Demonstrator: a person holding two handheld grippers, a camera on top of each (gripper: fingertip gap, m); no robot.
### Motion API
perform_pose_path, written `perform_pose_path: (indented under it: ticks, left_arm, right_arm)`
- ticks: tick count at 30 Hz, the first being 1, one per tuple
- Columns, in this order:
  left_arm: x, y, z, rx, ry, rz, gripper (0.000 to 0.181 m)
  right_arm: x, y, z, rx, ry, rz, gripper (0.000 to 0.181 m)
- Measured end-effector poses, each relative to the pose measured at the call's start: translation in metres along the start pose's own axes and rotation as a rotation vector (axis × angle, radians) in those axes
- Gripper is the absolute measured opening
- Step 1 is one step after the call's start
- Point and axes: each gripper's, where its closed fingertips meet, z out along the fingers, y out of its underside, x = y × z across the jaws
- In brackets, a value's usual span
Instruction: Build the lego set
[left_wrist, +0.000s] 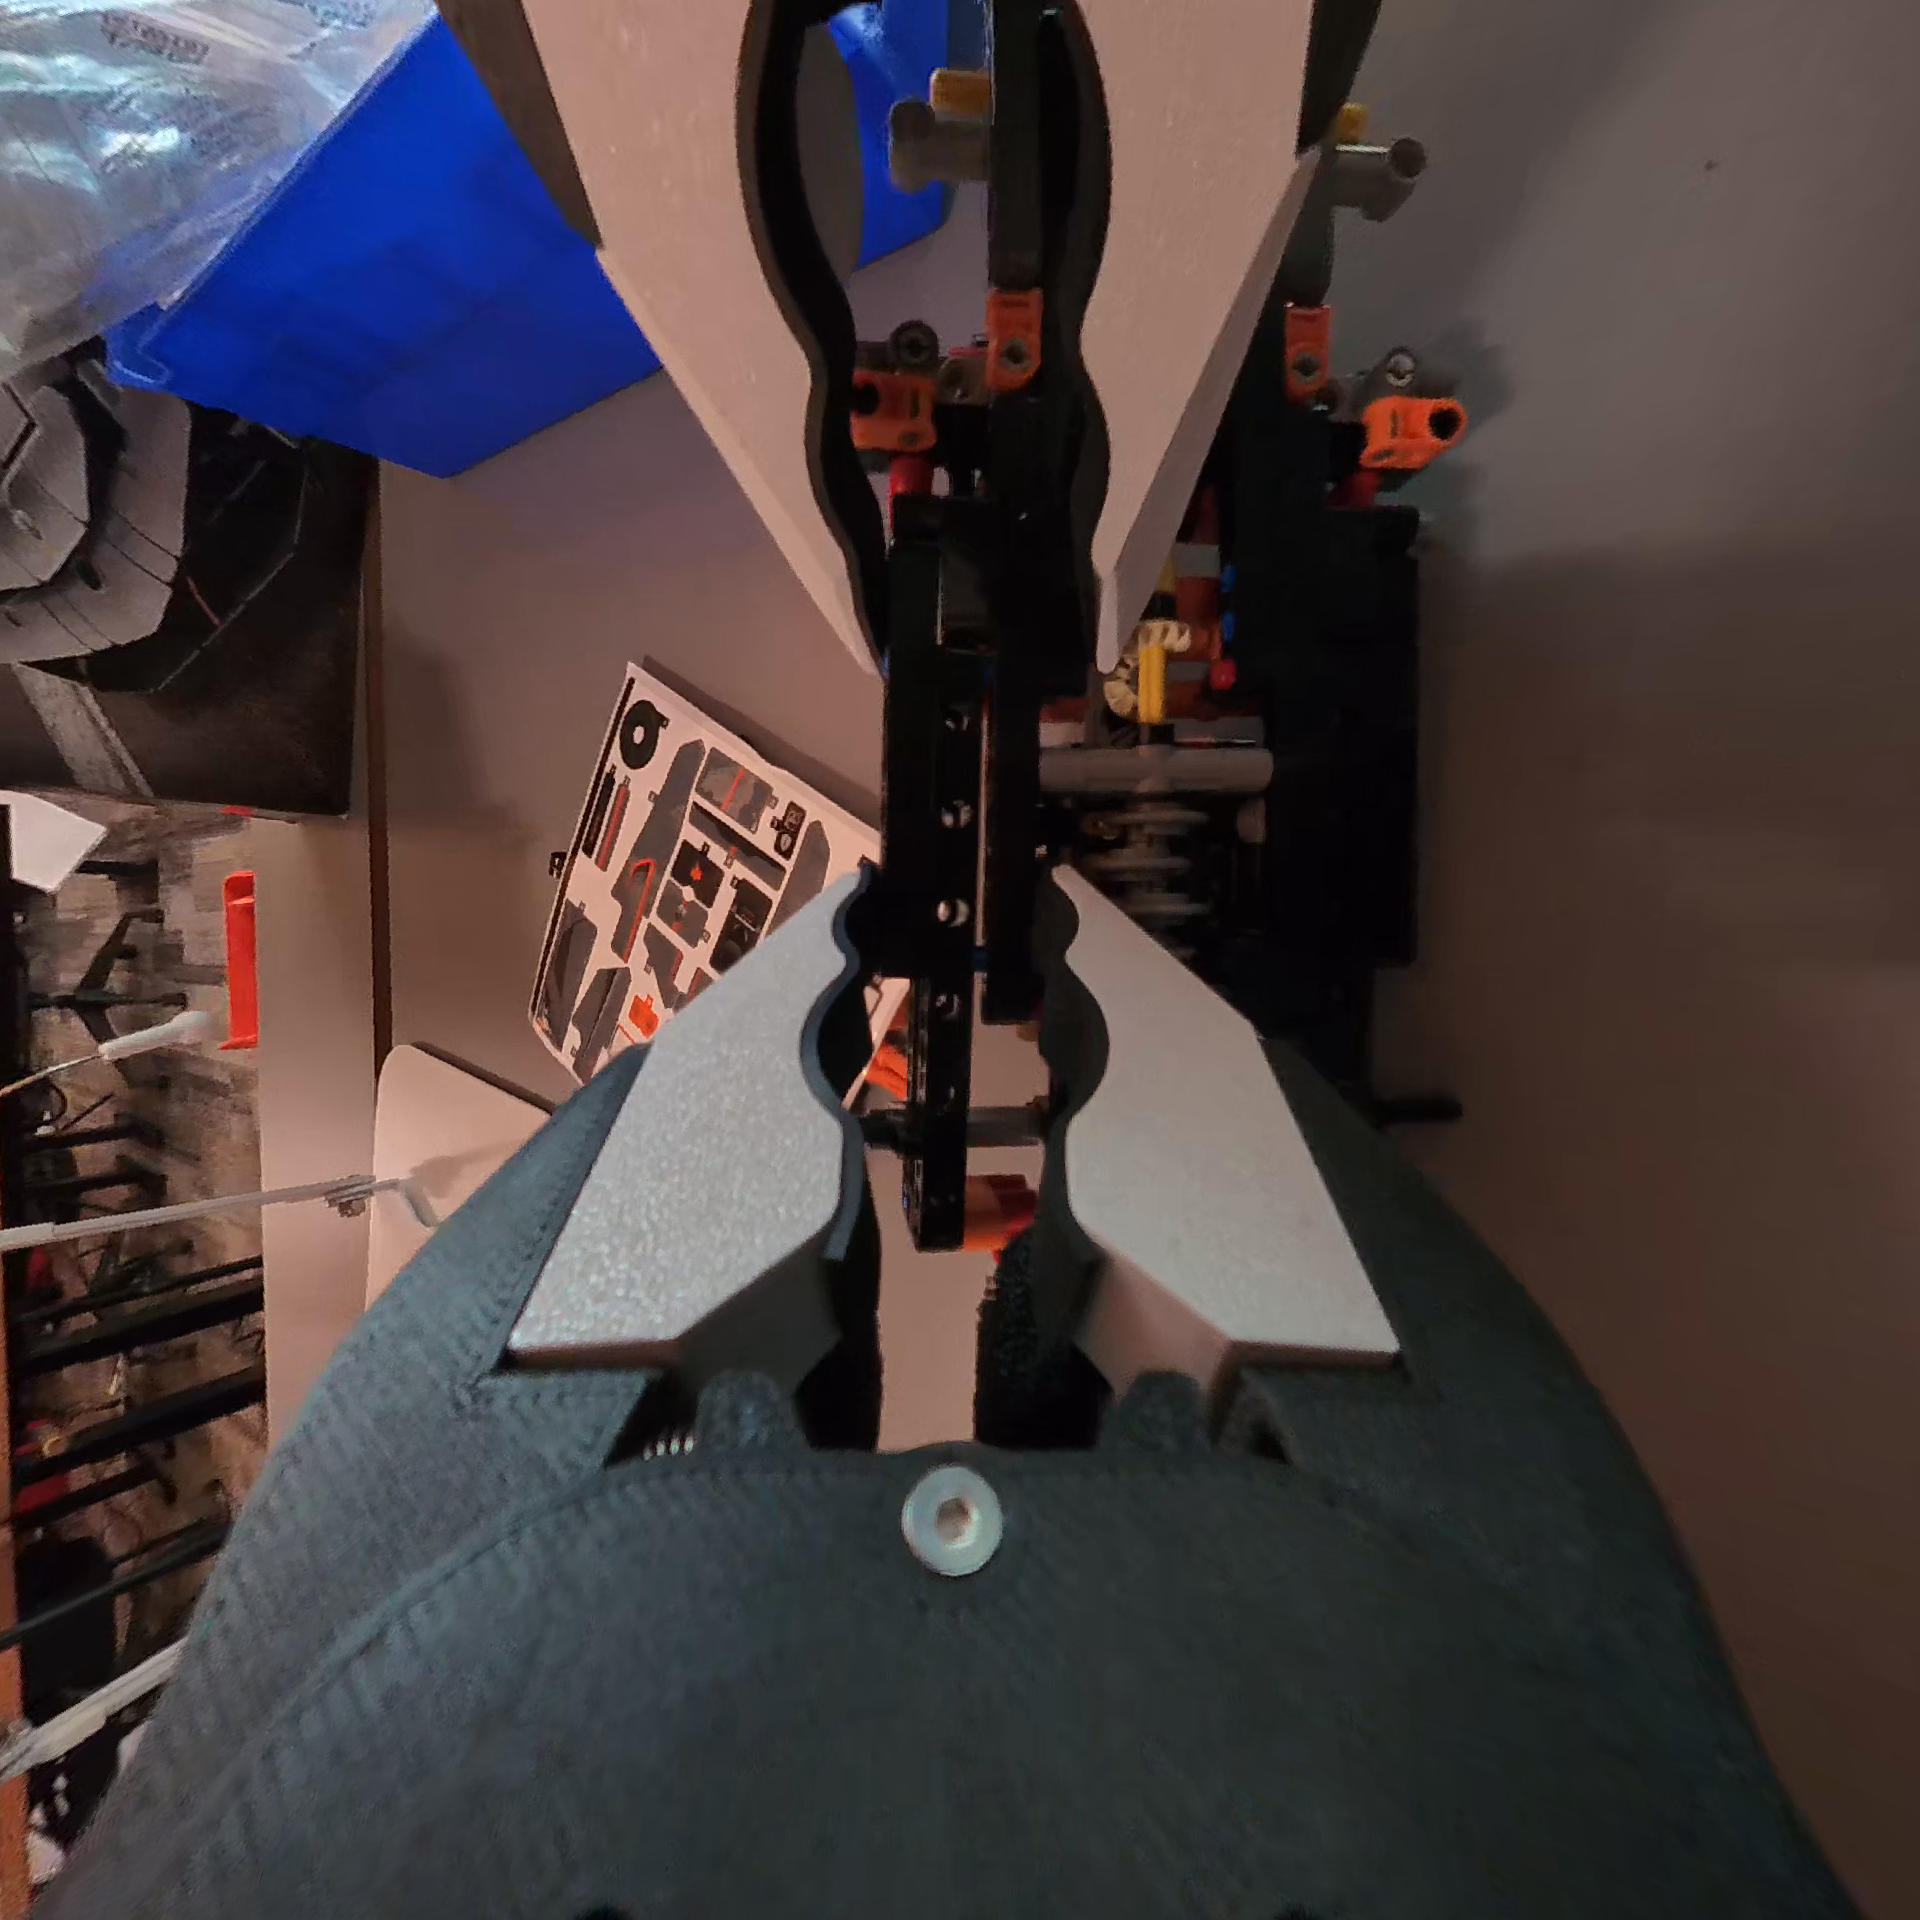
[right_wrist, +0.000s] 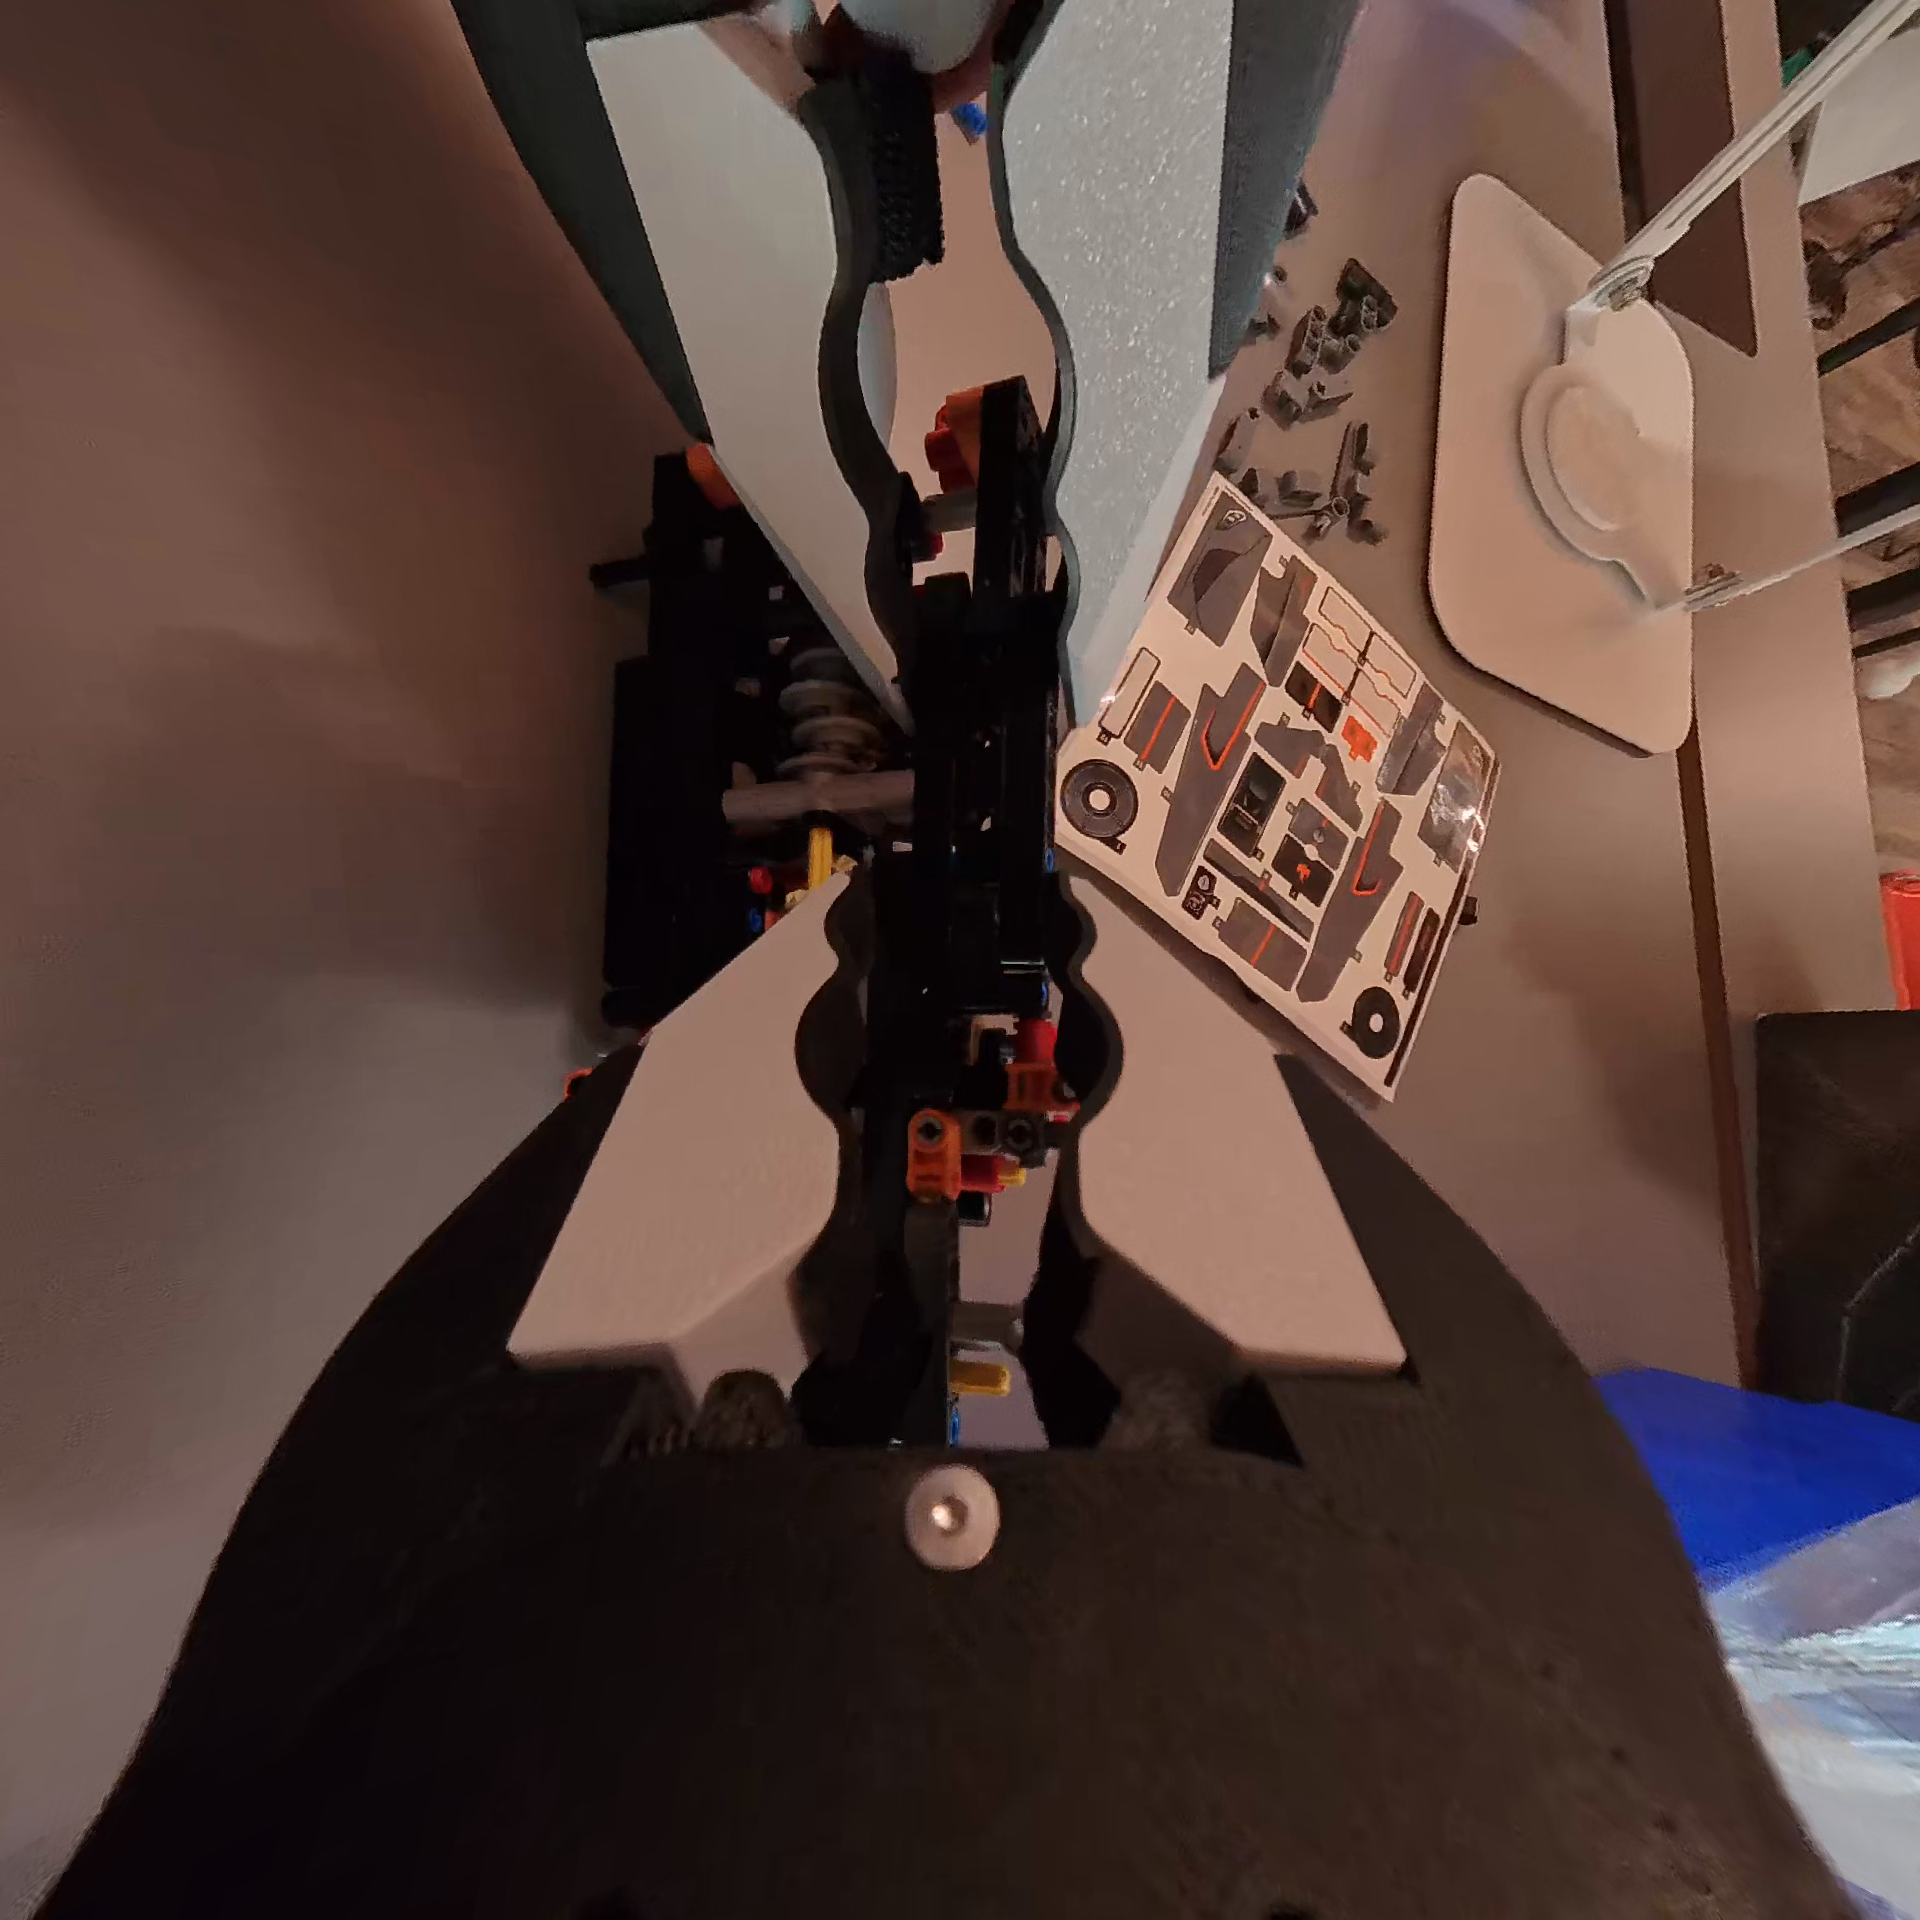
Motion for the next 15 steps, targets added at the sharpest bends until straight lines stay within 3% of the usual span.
perform_pose_path:
  ticks: [9, 15]
  left_arm:
    - [0.0014, 0.0016, -0.0084, 0.030, 0.014, -0.047, 0.038]
    - [0.0007, 0.0036, -0.0043, 0.011, -0.005, -0.031, 0.029]
  right_arm:
    - [-0.0010, -0.0028, 0.0002, 0.033, -0.030, 0.025, 0.032]
    - [-0.0010, -0.0035, 0.0016, 0.035, -0.034, 0.031, 0.032]
